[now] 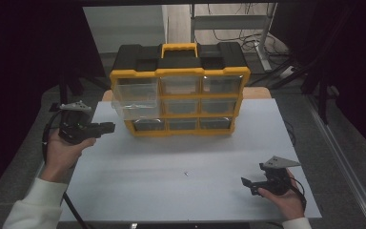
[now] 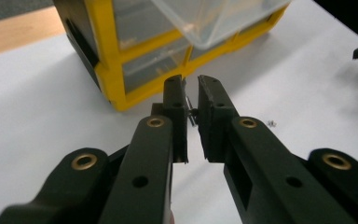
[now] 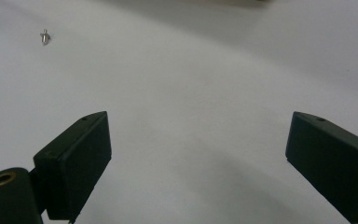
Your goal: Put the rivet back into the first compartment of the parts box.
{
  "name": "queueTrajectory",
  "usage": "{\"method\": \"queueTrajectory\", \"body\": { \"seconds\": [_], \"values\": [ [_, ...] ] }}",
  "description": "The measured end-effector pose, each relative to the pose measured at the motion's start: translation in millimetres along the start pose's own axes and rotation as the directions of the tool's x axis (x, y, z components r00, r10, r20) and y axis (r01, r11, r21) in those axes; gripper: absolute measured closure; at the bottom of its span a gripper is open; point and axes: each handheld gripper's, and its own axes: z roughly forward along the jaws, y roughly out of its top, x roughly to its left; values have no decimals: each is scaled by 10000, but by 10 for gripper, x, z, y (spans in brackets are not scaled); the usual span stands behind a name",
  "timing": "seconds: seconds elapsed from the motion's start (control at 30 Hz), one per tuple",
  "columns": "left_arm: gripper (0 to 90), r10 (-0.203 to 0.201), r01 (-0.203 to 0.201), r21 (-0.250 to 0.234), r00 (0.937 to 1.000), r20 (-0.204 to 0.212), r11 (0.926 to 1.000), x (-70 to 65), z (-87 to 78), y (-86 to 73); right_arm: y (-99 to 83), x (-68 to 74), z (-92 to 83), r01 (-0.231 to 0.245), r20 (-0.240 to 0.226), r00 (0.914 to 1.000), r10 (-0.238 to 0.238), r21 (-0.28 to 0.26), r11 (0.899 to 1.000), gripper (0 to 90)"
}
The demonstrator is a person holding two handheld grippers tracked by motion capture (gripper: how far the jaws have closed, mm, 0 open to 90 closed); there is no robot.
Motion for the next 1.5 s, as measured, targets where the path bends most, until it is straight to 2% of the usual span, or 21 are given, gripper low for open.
{"method": "queueTrajectory", "body": {
  "seconds": [0.17, 0.33, 0.77, 0.97, 1.17, 1.3, 1.37, 1.43, 1.5],
  "values": [
    [831, -44, 42, -188, 9999, -101, 9998, 30, -128, 124, 0, -2, 1, 3, 13, 10000, -3, 8, 10000, 70],
    [831, -158, 158, -522, 9999, 1, 9985, 24, -257, 258, 1, -5, 5, 6, 9, 10000, -6, 12, 10000, 71],
    [830, 195, -210, -1017, 9997, -155, 9946, -99, -421, 690, 2, -2, 8, 2, -14, 10000, -2, 40, 10000, 71],
    [829, 350, -356, -1097, 9994, -71, 9933, -189, -376, 835, 1, -1, 9, 27, -28, 10000, -27, 38, 10000, 70],
    [826, 492, -475, -995, 9987, 145, 9939, -264, -222, 956, 0, -2, 13, 29, -28, 10000, -29, 47, 10000, 70],
    [819, 499, -477, -901, 9985, 216, 9948, -265, -139, 988, -1, -1, 13, 36, -38, 10000, -35, 50, 10000, 70],
    [770, 551, -516, -965, 9979, 336, 9940, -263, -128, 989, -2, -2, 12, 35, -50, 10000, -35, 43, 10000, 70],
    [563, 597, -565, -985, 9978, 301, 9935, -263, -129, 986, -3, -2, 10, 7, -69, 10000, -7, 58, 10000, 70],
    [444, 524, -525, -1225, 9986, -41, 9911, -268, -159, 964, -3, -3, 11, 6, -59, 10000, -5, 65, 10000, 70]
  ]
}}
